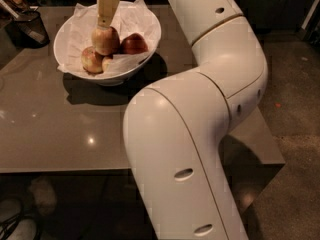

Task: Pick apple from white bowl

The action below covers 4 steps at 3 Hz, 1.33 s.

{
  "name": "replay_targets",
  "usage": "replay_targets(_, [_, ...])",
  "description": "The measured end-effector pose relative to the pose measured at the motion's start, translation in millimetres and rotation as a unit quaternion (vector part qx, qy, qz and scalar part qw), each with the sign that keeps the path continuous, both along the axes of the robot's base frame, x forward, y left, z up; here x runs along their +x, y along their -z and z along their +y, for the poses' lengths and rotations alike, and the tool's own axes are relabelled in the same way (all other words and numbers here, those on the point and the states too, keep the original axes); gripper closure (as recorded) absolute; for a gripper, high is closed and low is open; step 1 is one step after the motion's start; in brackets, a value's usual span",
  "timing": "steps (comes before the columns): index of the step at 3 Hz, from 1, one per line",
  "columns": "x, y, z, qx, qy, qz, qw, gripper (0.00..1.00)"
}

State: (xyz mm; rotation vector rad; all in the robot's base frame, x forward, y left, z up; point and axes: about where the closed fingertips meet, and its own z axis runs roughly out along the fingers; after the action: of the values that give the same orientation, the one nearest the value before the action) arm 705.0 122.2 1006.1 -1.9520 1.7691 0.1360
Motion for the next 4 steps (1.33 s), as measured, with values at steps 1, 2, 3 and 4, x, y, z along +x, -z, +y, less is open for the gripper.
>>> replay_targets(1, [1,2,4,0.006,0.0,0.006,1.0,0.34])
replay_targets(2, [0,9,1,0.011,0.006,0.021,0.9997,0.33])
replay_targets(3, [0,15,-1,0.013,0.014,0.033,0.9993,0.34])
replay_targets(4, [0,20,-2,0.013,0.018,0.043,0.9988,0.33])
